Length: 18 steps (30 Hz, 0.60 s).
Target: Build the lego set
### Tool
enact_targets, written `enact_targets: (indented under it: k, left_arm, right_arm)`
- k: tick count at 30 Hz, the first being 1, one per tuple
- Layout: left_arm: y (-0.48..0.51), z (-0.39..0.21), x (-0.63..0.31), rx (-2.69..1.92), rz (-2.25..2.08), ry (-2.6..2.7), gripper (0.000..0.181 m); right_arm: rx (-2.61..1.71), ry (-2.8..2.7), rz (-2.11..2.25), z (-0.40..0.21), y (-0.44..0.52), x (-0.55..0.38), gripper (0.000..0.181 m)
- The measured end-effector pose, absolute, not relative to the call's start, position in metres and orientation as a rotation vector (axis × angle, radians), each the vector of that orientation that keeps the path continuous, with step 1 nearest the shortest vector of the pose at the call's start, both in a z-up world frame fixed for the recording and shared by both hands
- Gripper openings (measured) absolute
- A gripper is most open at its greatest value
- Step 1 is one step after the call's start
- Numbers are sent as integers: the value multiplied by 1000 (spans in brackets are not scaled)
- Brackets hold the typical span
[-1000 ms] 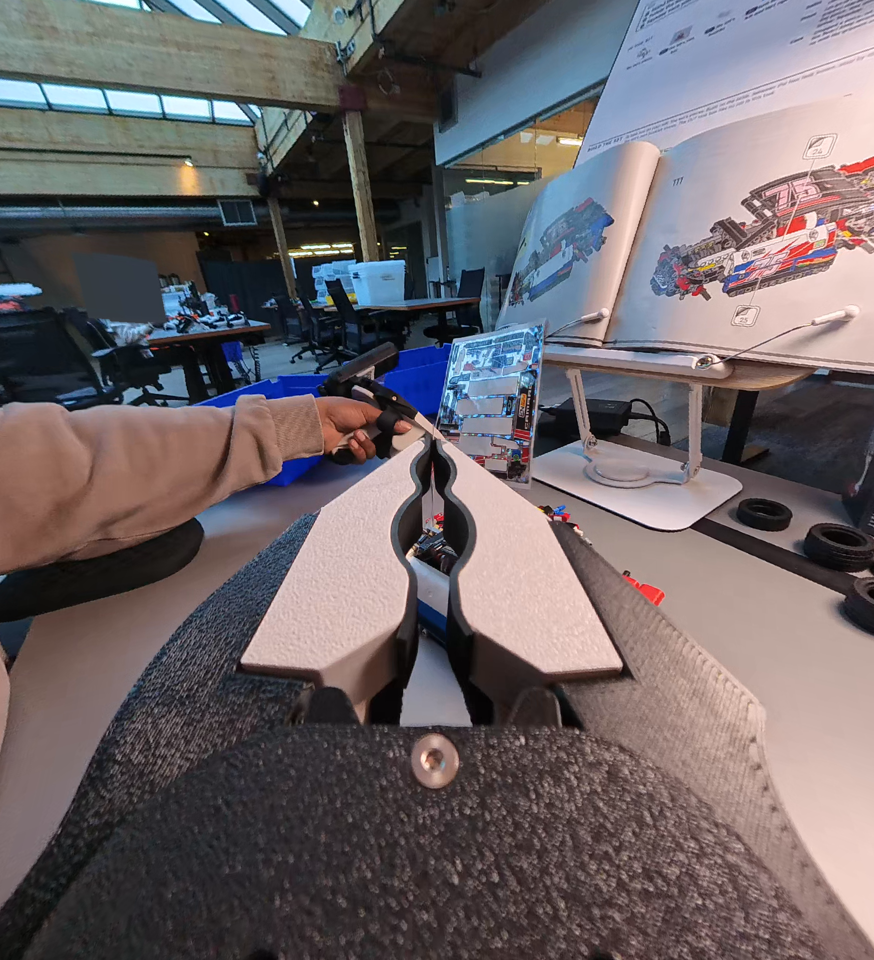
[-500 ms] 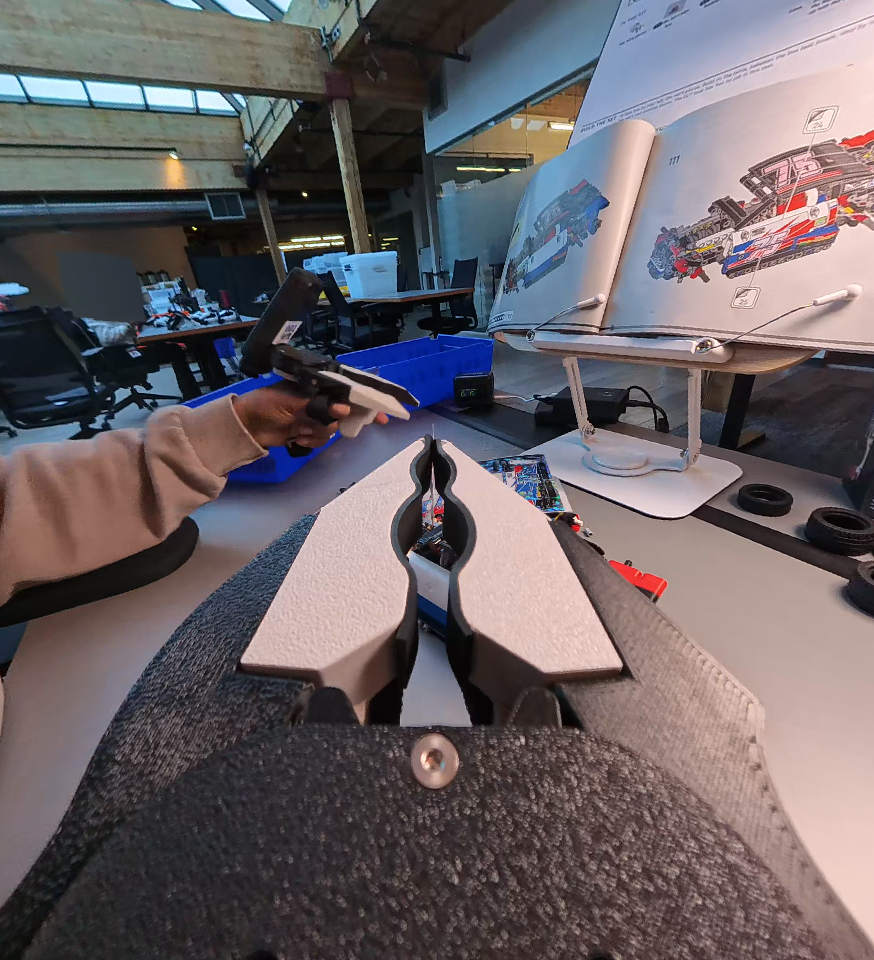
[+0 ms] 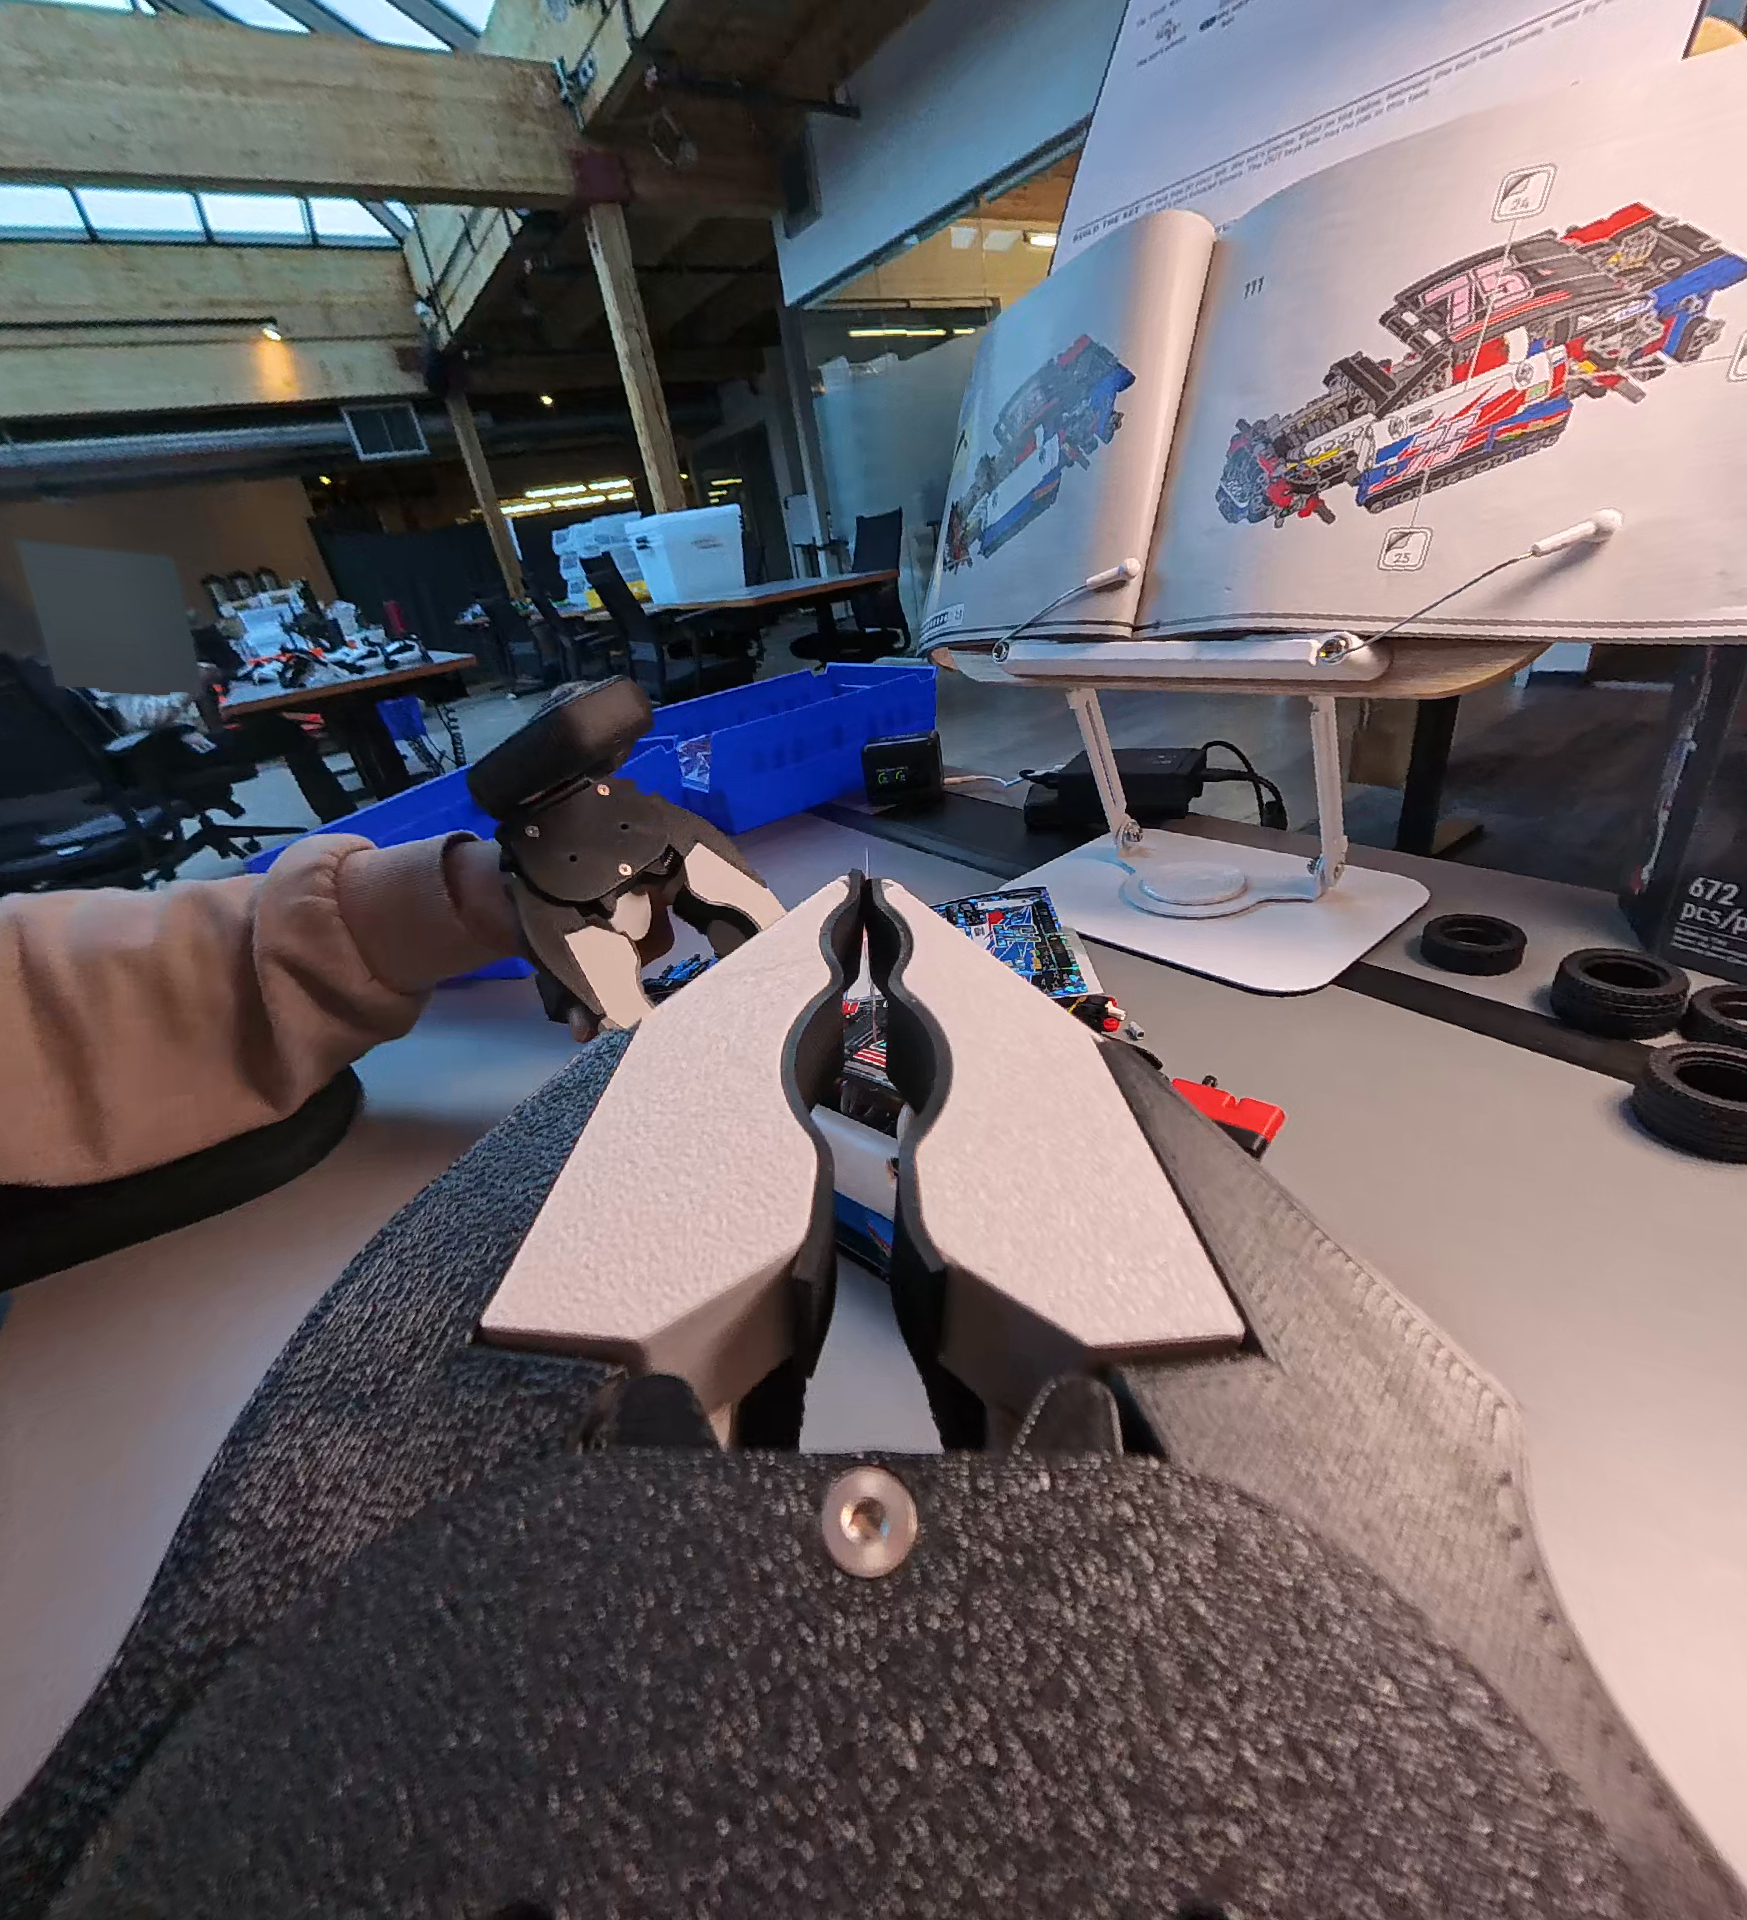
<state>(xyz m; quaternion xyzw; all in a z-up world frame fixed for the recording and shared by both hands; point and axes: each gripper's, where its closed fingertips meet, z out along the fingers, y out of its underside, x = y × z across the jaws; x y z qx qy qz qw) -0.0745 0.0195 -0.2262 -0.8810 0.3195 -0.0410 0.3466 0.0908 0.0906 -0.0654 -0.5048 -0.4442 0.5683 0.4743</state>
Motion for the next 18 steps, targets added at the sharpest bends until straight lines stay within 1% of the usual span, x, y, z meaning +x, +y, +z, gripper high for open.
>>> enact_targets:
  k: [9, 12, 18]
  left_arm:
    - [22, -233, -70, -2369, -202, 866, 93]
    - [24, -230, -64, -2346, -164, 942, 90]
    - [32, -231, -45, -2410, -223, 998, 83]
  right_arm:
    - [-1250, -1099, 1407, -71, 90, 89, 0]
    - [-1253, -1104, 1411, -72, 89, 88, 0]
    - [-1253, -1116, 1408, -74, 86, 87, 0]
